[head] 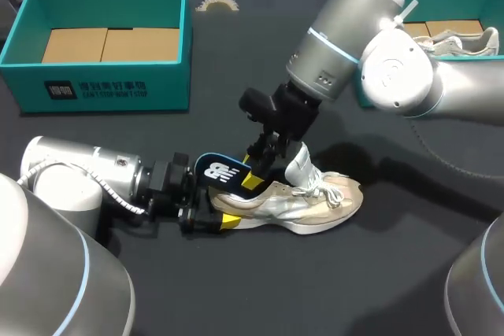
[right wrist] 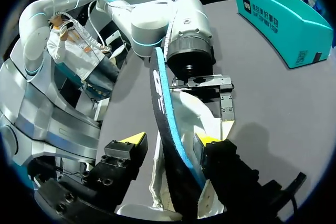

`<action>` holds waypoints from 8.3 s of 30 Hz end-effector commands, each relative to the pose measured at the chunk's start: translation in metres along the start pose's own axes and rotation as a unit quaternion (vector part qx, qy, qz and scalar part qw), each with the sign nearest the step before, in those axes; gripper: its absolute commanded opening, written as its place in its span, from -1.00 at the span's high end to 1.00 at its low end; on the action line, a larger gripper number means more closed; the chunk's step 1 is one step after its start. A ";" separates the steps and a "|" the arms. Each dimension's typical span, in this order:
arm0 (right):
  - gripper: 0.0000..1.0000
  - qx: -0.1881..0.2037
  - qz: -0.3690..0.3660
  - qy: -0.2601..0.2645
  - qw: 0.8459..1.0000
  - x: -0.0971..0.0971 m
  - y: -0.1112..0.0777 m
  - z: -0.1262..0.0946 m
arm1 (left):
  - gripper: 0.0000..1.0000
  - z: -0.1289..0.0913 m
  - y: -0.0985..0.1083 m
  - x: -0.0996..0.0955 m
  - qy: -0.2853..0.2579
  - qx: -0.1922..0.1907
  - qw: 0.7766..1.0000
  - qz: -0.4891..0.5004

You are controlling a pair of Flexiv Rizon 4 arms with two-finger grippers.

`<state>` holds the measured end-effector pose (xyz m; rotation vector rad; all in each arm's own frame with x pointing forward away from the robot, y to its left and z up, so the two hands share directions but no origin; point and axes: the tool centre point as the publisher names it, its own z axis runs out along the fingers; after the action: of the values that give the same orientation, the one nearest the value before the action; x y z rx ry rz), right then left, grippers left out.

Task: Take the shoe out of the shoebox, open the shoe tongue, remove and reinsert the insole, then place the shoe into the shoebox

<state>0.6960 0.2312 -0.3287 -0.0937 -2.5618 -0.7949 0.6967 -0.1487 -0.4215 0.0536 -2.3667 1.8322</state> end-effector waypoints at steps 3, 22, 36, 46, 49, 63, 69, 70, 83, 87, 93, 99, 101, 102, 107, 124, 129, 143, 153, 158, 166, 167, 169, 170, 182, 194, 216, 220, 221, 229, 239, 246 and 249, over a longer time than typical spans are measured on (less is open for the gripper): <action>-0.03 -0.023 0.001 0.011 1.000 -0.001 -0.002 0.009 | 1.00 -0.001 0.005 0.002 -0.001 0.000 1.000 0.000; 1.00 -0.038 0.002 0.015 0.999 0.003 0.007 0.018 | 1.00 -0.001 0.005 0.002 -0.001 0.000 1.000 0.000; 1.00 -0.064 -0.095 0.016 0.993 0.027 0.042 -0.007 | 1.00 -0.001 0.005 0.002 -0.001 0.000 1.000 0.000; 1.00 -0.064 -0.095 0.016 0.993 0.027 0.042 -0.007 | 1.00 -0.001 0.005 0.002 -0.001 0.000 1.000 0.000; 1.00 -0.064 -0.095 0.016 0.993 0.027 0.042 -0.007 | 1.00 -0.001 0.005 0.002 -0.001 0.000 1.000 0.000; 1.00 -0.198 -0.196 0.103 0.955 0.081 0.091 -0.071 | 1.00 -0.001 0.005 0.002 -0.001 0.000 1.000 0.000; 1.00 -0.198 -0.196 0.103 0.955 0.081 0.091 -0.071 | 1.00 -0.001 0.005 0.002 -0.001 0.000 1.000 0.000; 1.00 -0.198 -0.196 0.103 0.955 0.081 0.091 -0.071 | 1.00 -0.001 0.005 0.002 -0.001 0.000 1.000 0.000; 1.00 -0.268 -0.184 0.125 0.937 0.128 0.088 -0.146 | 1.00 -0.001 0.005 0.002 -0.001 0.000 1.000 0.000; 1.00 -0.276 -0.188 0.120 0.935 0.135 0.086 -0.155 | 1.00 -0.001 0.005 0.002 -0.001 0.000 1.000 0.000; 1.00 -0.276 -0.188 0.120 0.935 0.135 0.086 -0.155 | 1.00 -0.001 0.005 0.002 -0.001 0.000 1.000 0.000; 1.00 -0.276 -0.188 0.120 0.935 0.135 0.086 -0.155 | 1.00 -0.001 0.005 0.002 -0.001 0.000 1.000 0.000; 1.00 -0.290 -0.172 0.109 0.935 0.143 0.078 -0.164 | 1.00 -0.001 0.005 0.002 -0.001 0.000 1.000 0.000; 1.00 -0.301 -0.168 0.108 0.932 0.148 0.073 -0.169 | 1.00 -0.001 0.005 0.002 -0.001 0.000 1.000 0.000; 1.00 -0.371 -0.112 0.110 0.915 0.177 0.051 -0.195 | 1.00 -0.001 0.005 0.002 -0.001 0.000 1.000 0.000; 1.00 -0.387 -0.070 0.072 0.917 0.188 0.045 -0.201 | 1.00 -0.001 0.005 0.002 -0.001 0.000 1.000 0.000; 1.00 -0.415 -0.020 0.033 0.909 0.210 0.027 -0.205 | 1.00 -0.001 0.005 0.002 -0.001 0.000 1.000 0.000; 1.00 -0.417 -0.005 0.017 0.909 0.213 0.029 -0.204 | 1.00 -0.001 0.005 0.002 -0.001 0.000 1.000 0.000; 1.00 -0.432 0.029 0.004 0.901 0.237 0.021 -0.203 | 1.00 -0.001 0.005 0.002 -0.001 0.000 1.000 0.000; 1.00 -0.433 0.028 0.005 0.901 0.238 0.021 -0.202 | 1.00 -0.001 0.005 0.002 -0.001 0.000 1.000 0.000; 1.00 -0.433 0.028 0.005 0.901 0.238 0.021 -0.202 | 1.00 -0.001 0.005 0.002 -0.001 0.000 1.000 0.000; 1.00 -0.433 0.028 0.005 0.901 0.238 0.021 -0.202 | 1.00 -0.001 0.005 0.002 -0.001 0.000 1.000 0.000; 1.00 -0.433 0.028 0.005 0.901 0.238 0.021 -0.202 | 1.00 -0.001 0.005 0.002 -0.001 0.000 1.000 0.000; 1.00 -0.433 0.028 0.005 0.901 0.238 0.021 -0.202 | 1.00 -0.001 0.005 0.002 -0.001 0.000 1.000 0.000; 1.00 -0.433 0.028 0.005 0.901 0.238 0.021 -0.202 | -1.00 -0.003 0.002 0.005 -0.005 -0.013 1.000 0.009; 1.00 -0.433 0.028 0.005 0.901 0.238 0.021 -0.202 | -1.00 -0.023 -0.006 0.014 -0.026 -0.044 0.999 0.006; 1.00 -0.433 0.028 0.005 0.901 0.238 0.021 -0.202 | -1.00 -0.046 -0.023 0.013 -0.036 -0.292 0.956 0.008; 1.00 -0.433 0.028 0.005 0.901 0.238 0.021 -0.202 | -1.00 -0.046 -0.023 0.013 -0.036 -0.292 0.956 0.008; 1.00 -0.433 0.028 0.005 0.901 0.238 0.021 -0.202 | -1.00 -0.046 -0.023 0.013 -0.036 -0.292 0.956 0.008; 1.00 -0.433 0.028 0.005 0.901 0.238 0.021 -0.202 | -1.00 -0.046 -0.023 0.013 -0.036 -0.292 0.956 0.008; 1.00 -0.433 0.028 0.005 0.901 0.238 0.021 -0.202 | -1.00 -0.056 -0.038 0.022 -0.053 -0.399 0.915 -0.001; 1.00 -0.433 0.028 0.005 0.901 0.238 0.021 -0.202 | -1.00 -0.057 -0.044 0.018 -0.066 -0.477 0.876 -0.006; 1.00 -0.433 0.028 0.005 0.901 0.238 0.021 -0.202 | -1.00 -0.056 -0.043 0.015 -0.069 -0.503 0.861 -0.003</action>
<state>0.5701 0.1209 -0.0646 -0.4225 -1.9816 -1.8320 0.6911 -0.0993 -0.3661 0.0791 -3.0182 0.7318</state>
